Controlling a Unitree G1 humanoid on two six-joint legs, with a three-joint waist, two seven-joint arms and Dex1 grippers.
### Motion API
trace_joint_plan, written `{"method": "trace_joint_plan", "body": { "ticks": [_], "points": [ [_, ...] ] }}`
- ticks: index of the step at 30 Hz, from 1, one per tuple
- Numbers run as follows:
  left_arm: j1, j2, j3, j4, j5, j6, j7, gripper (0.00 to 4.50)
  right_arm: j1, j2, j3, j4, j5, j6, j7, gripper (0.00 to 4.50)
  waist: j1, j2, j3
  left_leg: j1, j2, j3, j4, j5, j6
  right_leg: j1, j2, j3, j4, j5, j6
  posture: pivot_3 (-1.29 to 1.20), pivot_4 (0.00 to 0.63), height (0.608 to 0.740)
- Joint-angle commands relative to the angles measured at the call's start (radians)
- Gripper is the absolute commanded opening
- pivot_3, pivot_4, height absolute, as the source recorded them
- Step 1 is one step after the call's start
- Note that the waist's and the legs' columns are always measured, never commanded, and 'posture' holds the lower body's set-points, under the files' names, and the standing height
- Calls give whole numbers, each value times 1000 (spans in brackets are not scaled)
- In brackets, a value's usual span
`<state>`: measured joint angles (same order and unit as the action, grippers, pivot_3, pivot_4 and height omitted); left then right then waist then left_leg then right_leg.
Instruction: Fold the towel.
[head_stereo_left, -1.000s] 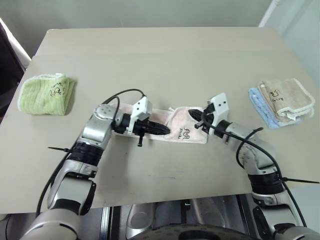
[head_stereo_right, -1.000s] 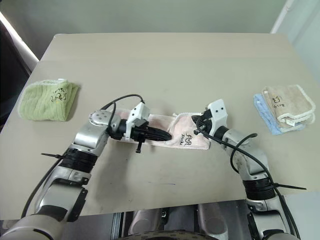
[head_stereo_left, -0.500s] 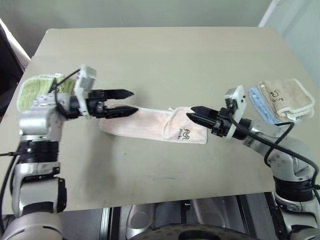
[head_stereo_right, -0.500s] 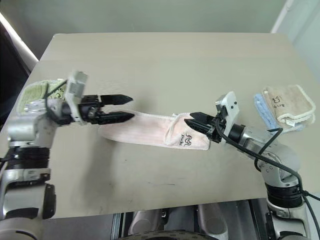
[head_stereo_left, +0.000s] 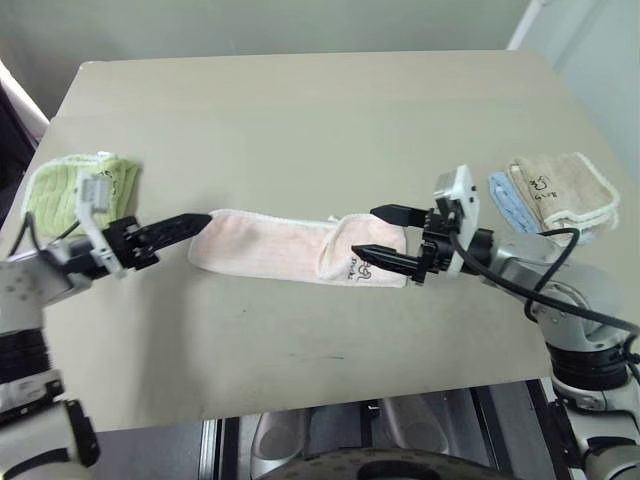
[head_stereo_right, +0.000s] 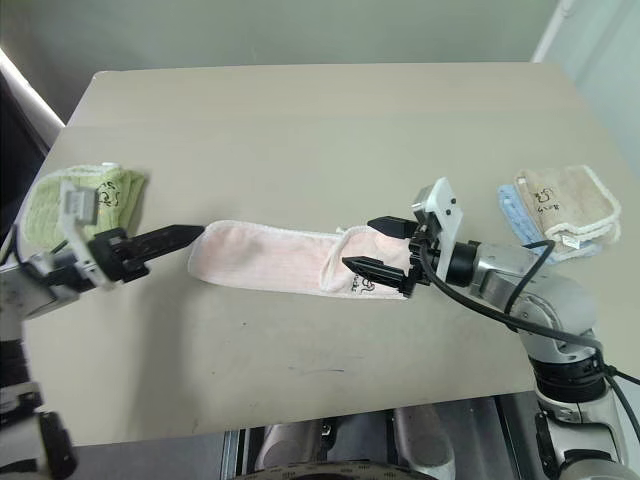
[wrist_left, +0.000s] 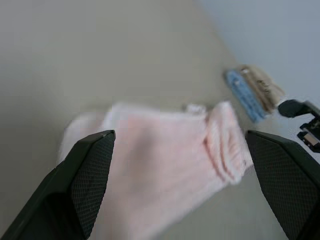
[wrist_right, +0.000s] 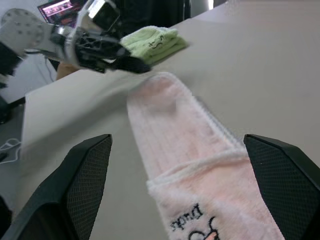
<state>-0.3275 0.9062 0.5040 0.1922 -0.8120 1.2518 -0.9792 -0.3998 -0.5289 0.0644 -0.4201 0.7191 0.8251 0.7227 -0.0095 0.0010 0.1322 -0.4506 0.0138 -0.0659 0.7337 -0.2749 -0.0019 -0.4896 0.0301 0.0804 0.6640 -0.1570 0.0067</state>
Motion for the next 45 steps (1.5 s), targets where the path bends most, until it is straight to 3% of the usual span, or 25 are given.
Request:
{"method": "trace_joint_plan", "body": {
  "ticks": [1, 7, 17, 20, 26, 37, 43, 45],
  "points": [
    [-2, 40, 75, 10, -39, 108, 56, 4500, -28, 23, 14, -2, -4, -10, -6, 4464, 4, 0, 0, 0, 0, 0, 0, 0, -1, 0, 0, 0, 0, 0, 0, 0, 150, 703],
    [47, 44, 109, 17, -41, 273, 127, 4500, -72, 13, 82, 10, -53, -25, 37, 4464, 6, 0, 0, 0, 0, 0, 0, 0, -1, 0, 0, 0, 1, 0, -2, 0, 150, 703],
    [-70, -157, 161, 79, 4, 330, 322, 4500, -89, -10, 72, 24, -91, -45, 52, 4464, 17, -2, -1, 2, 0, -1, 0, 3, -4, 0, 0, 0, 6, -1, -4, 0, 150, 703],
    [-68, -186, 155, 76, 7, 330, 348, 3938, -79, -18, 54, 13, -84, -33, 41, 4500, 19, -2, -1, 7, -1, -1, 0, 3, -5, 4, 0, 0, 8, -1, -5, 0, 150, 703],
    [-96, -203, 168, 107, 2, 335, 357, 3938, -59, -22, 34, -1, -81, -18, 21, 4500, 20, -2, -1, 16, -1, -1, 0, 3, -5, 12, 0, 0, 10, -2, -5, 0, 150, 703],
    [-181, -252, 160, 146, -4, 340, 379, 3938, -42, -18, 23, -16, -84, -2, -16, 4500, 21, -4, 0, 15, -1, -1, -1, 3, -7, 10, 0, 0, 12, -4, -5, 0, 150, 703],
    [-162, -233, 161, 150, 4, 337, 374, 3938, -31, -22, 13, -35, -76, 15, -29, 4500, 21, -4, 0, 15, -1, -1, -1, 3, -8, 10, 0, 0, 12, -5, -5, 0, 150, 703],
    [-157, -225, 169, 153, 6, 335, 374, 3566, -26, -22, 10, -42, -75, 18, -32, 4500, 20, -4, 0, 15, -1, -1, -1, 3, -8, 10, 0, 0, 12, -6, -5, 0, 150, 703]
  ]
}}
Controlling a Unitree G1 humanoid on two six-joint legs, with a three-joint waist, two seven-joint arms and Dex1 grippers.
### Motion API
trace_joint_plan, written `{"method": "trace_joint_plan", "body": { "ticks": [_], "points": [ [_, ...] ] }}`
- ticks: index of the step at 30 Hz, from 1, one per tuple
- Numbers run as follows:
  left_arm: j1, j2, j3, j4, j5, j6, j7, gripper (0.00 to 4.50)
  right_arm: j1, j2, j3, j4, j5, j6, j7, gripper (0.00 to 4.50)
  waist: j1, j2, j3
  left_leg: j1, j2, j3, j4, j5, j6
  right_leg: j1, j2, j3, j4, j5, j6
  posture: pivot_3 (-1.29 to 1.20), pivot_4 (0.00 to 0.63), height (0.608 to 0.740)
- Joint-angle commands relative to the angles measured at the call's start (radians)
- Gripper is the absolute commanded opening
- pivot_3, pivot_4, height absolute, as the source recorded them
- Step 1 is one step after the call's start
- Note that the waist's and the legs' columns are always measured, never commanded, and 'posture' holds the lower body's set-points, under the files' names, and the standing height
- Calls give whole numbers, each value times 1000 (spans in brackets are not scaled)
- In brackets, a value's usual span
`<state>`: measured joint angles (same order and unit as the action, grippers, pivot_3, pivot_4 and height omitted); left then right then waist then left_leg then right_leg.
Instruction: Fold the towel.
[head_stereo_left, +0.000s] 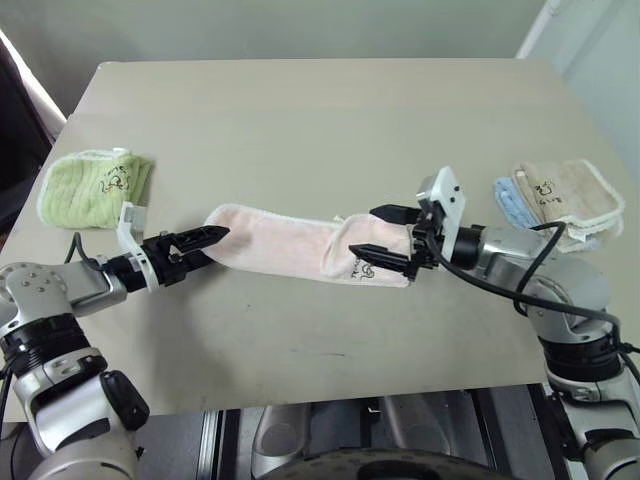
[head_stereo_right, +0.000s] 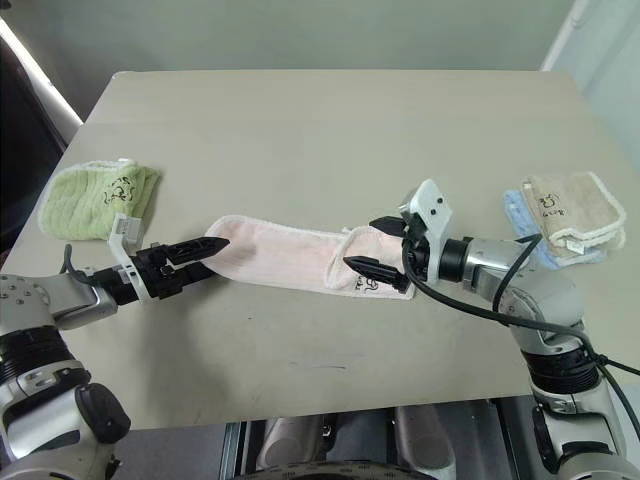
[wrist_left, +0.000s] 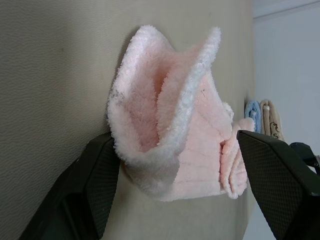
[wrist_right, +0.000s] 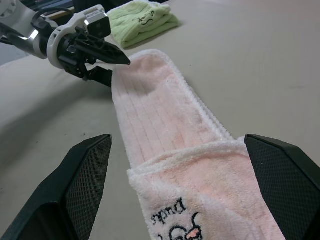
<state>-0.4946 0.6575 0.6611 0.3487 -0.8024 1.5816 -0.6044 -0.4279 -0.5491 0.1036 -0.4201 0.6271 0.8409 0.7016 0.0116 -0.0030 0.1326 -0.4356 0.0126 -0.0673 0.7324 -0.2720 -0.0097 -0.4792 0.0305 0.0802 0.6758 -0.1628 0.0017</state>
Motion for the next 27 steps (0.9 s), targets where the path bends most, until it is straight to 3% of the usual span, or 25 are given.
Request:
{"method": "trace_joint_plan", "body": {
  "ticks": [1, 11, 20, 27],
  "points": [
    [12, 26, 14, -3, -4, 4, -1, 3336, 4, -1, -30, -44, 17, 4, -11, 4500, -1, 0, 0, 0, 0, 0, 0, 0, 0, 0, 0, 0, 0, 0, 0, 0, 150, 703],
    [15, 23, 16, 11, -1, -27, 2, 40, -10, 11, -32, -36, 15, 5, -21, 4500, -4, 0, 0, 0, 0, 0, -1, 0, 0, -1, 0, 0, 0, 0, 0, 0, 150, 703],
    [-66, 15, -8, -63, -57, -18, -20, 40, 18, -6, -70, -53, 32, 3, -17, 4500, -3, -4, 3, 0, 0, 0, -1, 0, 0, -1, 0, 0, 0, 0, 0, 0, 150, 703],
    [-216, -27, -129, -139, -110, 3, -54, 40, 72, -49, -156, -97, 70, 29, -27, 4500, 10, -6, 3, -1, 0, 0, 0, 0, 0, 1, 0, 0, 0, -1, 1, 0, 150, 703]
  ]
}}
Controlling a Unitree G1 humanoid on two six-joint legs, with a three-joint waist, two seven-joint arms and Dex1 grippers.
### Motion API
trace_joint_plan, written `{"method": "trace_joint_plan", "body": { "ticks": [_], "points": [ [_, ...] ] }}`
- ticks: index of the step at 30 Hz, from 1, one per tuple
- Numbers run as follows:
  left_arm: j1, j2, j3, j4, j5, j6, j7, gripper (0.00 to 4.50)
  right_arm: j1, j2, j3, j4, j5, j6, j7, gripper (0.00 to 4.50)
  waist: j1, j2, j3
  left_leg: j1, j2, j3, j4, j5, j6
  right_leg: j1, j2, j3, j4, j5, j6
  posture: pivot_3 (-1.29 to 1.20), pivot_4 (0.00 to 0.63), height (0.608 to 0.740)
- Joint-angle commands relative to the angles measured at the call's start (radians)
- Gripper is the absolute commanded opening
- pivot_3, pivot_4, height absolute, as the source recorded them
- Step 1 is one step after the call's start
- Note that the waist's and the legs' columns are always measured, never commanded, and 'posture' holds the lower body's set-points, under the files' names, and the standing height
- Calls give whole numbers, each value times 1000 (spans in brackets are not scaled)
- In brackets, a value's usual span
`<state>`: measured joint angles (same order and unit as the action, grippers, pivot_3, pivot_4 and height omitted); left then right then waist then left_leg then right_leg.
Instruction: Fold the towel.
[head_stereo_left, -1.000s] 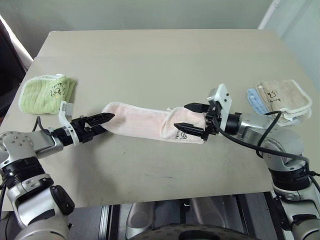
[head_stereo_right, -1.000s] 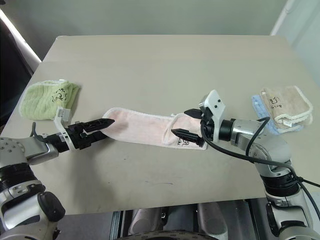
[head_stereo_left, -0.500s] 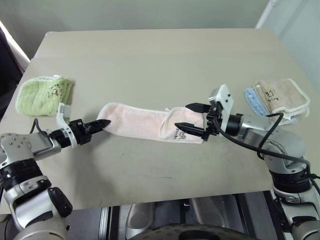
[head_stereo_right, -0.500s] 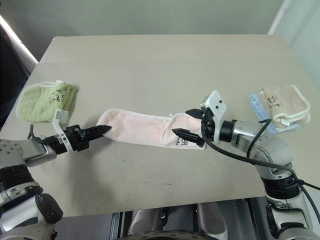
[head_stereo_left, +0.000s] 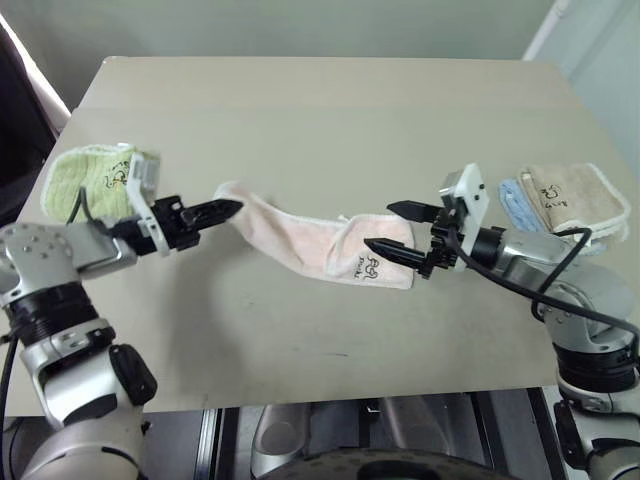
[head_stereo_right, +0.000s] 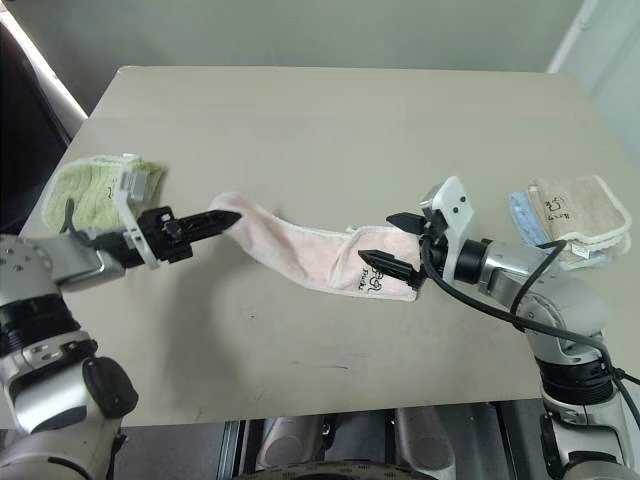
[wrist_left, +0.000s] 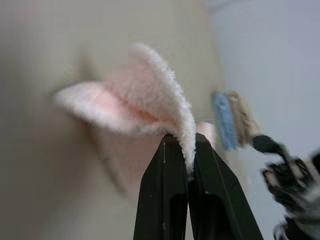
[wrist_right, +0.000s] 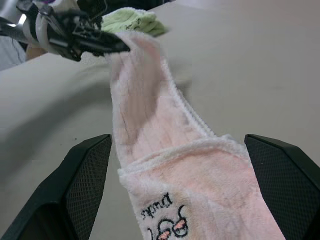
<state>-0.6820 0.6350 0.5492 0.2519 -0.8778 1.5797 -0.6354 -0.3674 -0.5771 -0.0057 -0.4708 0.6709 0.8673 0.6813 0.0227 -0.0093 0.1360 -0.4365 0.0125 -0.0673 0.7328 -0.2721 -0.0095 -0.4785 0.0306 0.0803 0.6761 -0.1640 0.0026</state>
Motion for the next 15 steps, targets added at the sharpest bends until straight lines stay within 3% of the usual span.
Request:
{"method": "trace_joint_plan", "body": {
  "ticks": [1, 9, 15],
  "points": [
    [-50, -14, -25, -44, -41, 10, -21, 40, 25, -26, -60, -57, 31, 7, -13, 4500, -2, 0, 0, 0, 0, 0, 0, 0, -1, 0, 0, 0, 0, 0, 0, 0, 150, 703],
    [-148, -119, -186, -94, -122, 35, -42, 40, 116, -56, -166, -128, 52, 33, -78, 4500, -2, -1, 1, 1, 0, 0, 0, 2, -4, 2, 0, 0, 0, -3, 4, 0, 150, 703],
    [-184, -212, -325, -75, -106, 23, -69, 40, 172, -79, -247, -167, 69, 51, -124, 4500, 0, -1, 1, 1, 0, 1, 1, 2, -3, 4, 0, 1, 0, -7, 13, 0, 150, 703]
  ]
}}
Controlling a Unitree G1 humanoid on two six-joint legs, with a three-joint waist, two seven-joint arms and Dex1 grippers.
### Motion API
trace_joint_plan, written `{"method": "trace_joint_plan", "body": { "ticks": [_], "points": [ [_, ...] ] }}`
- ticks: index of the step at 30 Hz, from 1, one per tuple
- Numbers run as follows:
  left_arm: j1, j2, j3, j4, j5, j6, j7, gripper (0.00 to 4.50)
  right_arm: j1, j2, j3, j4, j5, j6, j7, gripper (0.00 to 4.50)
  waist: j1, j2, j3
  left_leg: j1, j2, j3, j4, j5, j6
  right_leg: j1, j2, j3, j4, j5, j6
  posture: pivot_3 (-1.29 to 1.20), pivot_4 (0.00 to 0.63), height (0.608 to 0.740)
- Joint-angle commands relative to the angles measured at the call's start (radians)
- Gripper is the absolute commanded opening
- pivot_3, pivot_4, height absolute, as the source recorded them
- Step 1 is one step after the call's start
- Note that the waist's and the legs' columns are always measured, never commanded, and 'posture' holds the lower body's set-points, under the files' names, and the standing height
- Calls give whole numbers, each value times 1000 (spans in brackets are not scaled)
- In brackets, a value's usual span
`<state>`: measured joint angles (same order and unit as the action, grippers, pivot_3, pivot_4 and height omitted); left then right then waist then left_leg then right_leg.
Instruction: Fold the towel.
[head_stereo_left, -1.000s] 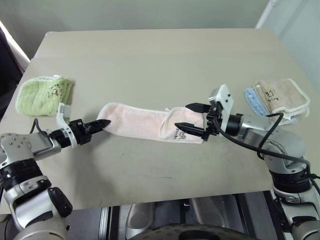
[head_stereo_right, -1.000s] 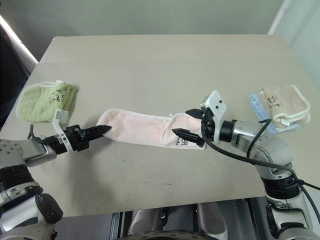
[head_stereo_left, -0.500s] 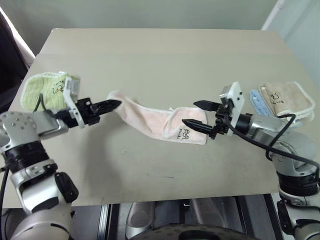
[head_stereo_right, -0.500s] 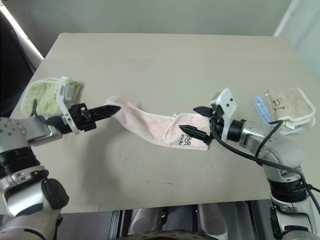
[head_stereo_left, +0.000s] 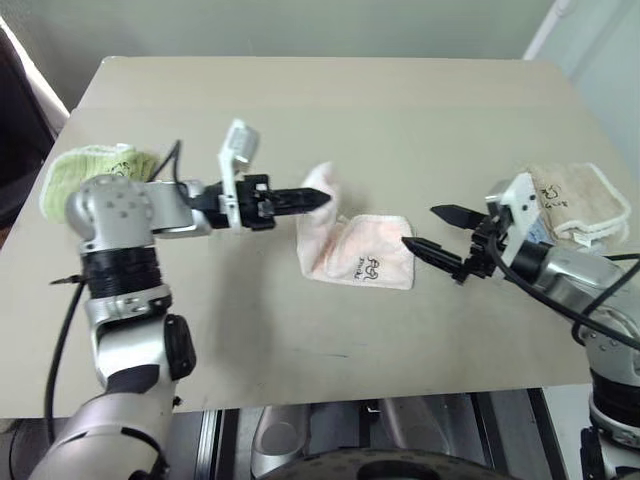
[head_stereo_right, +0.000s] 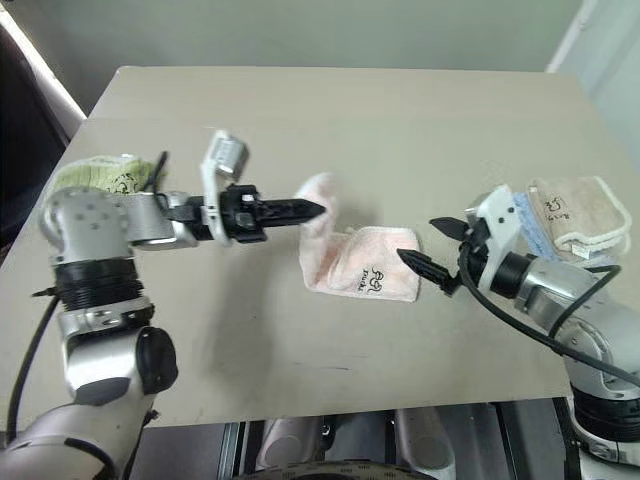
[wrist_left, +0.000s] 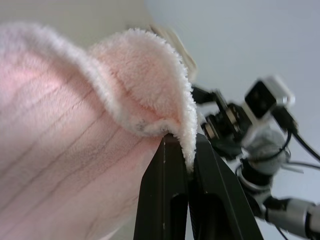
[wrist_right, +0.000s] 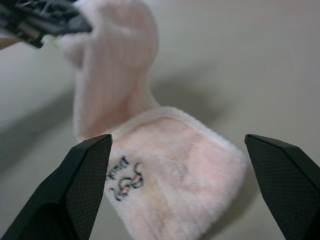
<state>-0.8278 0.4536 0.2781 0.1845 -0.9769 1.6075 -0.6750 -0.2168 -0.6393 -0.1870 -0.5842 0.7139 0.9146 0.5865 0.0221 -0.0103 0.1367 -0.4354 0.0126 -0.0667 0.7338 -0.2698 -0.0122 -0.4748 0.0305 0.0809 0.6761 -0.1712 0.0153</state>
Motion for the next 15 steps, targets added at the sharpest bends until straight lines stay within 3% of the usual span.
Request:
{"method": "trace_joint_plan", "body": {
  "ticks": [1, 9, 15],
  "points": [
    [-44, -51, -78, 1, -3, -8, -33, 40, 35, -20, -82, -64, 28, 7, -38, 4500, 1, 0, 0, 0, 0, 0, 0, 0, 0, 0, 0, 0, 0, 0, 1, 0, 150, 703],
    [-62, -133, -276, 55, 74, -113, -106, 40, 104, -24, -148, -131, 65, 27, -105, 4500, 7, -1, 0, 1, 0, 0, 1, 0, 2, 3, 0, 0, -1, -1, 6, 0, 150, 703],
    [-74, -130, -315, 84, 101, -146, -153, 40, 111, -29, -152, -139, 82, 28, -125, 4500, 6, -1, 0, 1, 0, 0, 1, 0, 3, 3, 0, 0, -1, 0, 8, 0, 150, 703]
  ]
}}
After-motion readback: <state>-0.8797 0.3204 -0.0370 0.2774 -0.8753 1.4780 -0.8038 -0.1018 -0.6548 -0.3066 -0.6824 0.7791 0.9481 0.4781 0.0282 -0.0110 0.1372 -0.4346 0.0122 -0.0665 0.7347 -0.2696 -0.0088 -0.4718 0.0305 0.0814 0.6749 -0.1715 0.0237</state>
